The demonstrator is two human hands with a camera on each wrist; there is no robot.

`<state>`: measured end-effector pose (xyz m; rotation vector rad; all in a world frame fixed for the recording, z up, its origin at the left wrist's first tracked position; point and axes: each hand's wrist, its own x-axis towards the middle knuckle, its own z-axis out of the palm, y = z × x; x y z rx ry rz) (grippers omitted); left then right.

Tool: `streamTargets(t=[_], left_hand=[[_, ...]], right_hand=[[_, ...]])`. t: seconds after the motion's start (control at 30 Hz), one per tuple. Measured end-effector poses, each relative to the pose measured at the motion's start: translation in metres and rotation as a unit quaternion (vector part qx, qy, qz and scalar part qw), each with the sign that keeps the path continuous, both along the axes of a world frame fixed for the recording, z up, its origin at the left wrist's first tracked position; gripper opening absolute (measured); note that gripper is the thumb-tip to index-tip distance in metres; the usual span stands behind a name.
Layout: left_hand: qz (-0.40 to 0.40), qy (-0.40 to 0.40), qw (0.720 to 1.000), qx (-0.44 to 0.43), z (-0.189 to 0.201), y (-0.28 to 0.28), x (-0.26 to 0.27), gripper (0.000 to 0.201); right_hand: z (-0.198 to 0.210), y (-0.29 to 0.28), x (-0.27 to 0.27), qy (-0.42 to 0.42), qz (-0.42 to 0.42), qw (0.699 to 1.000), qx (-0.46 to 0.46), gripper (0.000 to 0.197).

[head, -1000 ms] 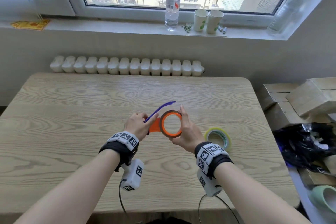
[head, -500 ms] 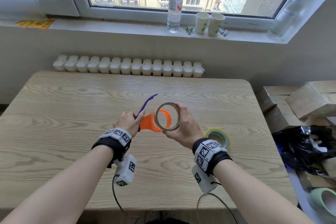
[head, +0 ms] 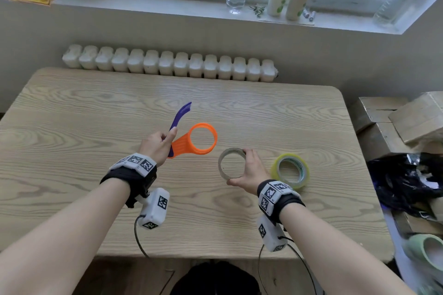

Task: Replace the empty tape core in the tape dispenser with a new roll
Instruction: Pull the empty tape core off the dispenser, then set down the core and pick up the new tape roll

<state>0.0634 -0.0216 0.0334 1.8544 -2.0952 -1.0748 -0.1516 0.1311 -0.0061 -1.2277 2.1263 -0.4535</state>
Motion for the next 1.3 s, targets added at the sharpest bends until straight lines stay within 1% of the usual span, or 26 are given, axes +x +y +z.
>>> streamTargets(t=[0.07, 0.13, 0.17, 0.27, 0.3, 0.4, 0.5, 0.57, 0.67, 0.77, 0.83, 0.97, 1.07, 1.17, 1.3], left_hand=[[-0.017, 0.008, 1.0, 0.006, -0.005, 0.004, 0.0, 0.057], [-0.031, 0.008, 0.999, 0.006, -0.008, 0.007, 0.0, 0.054], [-0.037, 0.011, 0.999, 0.006, -0.009, 0.009, 0.0, 0.056], [-0.044, 0.053, 0.997, 0.02, -0.014, 0.01, -0.001, 0.075], [-0.045, 0.062, 0.997, 0.023, -0.015, 0.01, -0.001, 0.078], [-0.059, 0.068, 0.995, 0.031, -0.019, 0.01, -0.006, 0.07], [-0.084, 0.072, 0.994, 0.025, -0.019, 0.013, -0.015, 0.061], [-0.098, 0.083, 0.991, 0.039, -0.02, 0.016, -0.023, 0.057], [-0.117, 0.076, 0.988, 0.06, -0.016, 0.022, -0.039, 0.056], [-0.149, 0.032, 0.987, 0.052, -0.015, 0.024, -0.055, 0.061], [-0.16, 0.039, 0.984, 0.062, -0.016, 0.026, -0.063, 0.062], [-0.161, 0.061, 0.982, 0.084, -0.018, 0.031, -0.077, 0.059], [-0.173, 0.073, 0.979, 0.085, -0.025, 0.03, -0.08, 0.072], [-0.172, 0.077, 0.977, 0.096, -0.029, 0.03, -0.081, 0.082], [-0.164, 0.06, 0.981, 0.083, -0.029, 0.033, -0.084, 0.066]], right_hand=[[-0.01, 0.003, 0.005, -0.017, 0.011, 0.999, 0.04, 0.102], [-0.017, 0.004, 0.009, -0.019, 0.014, 0.998, 0.058, 0.104], [-0.019, 0.005, 0.011, -0.02, 0.016, 0.998, 0.062, 0.104], [-0.023, 0.006, 0.014, -0.024, 0.022, 0.997, 0.069, 0.104], [-0.025, 0.006, 0.014, -0.025, 0.021, 0.997, 0.07, 0.103], [-0.029, 0.009, 0.016, -0.025, 0.026, 0.996, 0.077, 0.101], [-0.027, 0.011, 0.011, -0.029, 0.033, 0.995, 0.088, 0.104], [-0.021, 0.015, 0.002, 0.003, 0.025, 0.996, 0.085, 0.1], [-0.013, 0.023, -0.02, 0.089, 0.001, 0.993, 0.073, 0.091], [-0.012, 0.035, -0.045, 0.154, -0.039, 0.983, 0.091, 0.098], [-0.013, 0.043, -0.058, 0.166, -0.072, 0.976, 0.117, 0.107], [-0.019, 0.05, -0.08, 0.121, -0.134, 0.971, 0.157, 0.117], [-0.023, 0.05, -0.09, 0.095, -0.165, 0.968, 0.166, 0.118], [-0.025, 0.049, -0.096, 0.086, -0.175, 0.967, 0.164, 0.114], [-0.021, 0.048, -0.098, 0.091, -0.176, 0.972, 0.123, 0.111]])
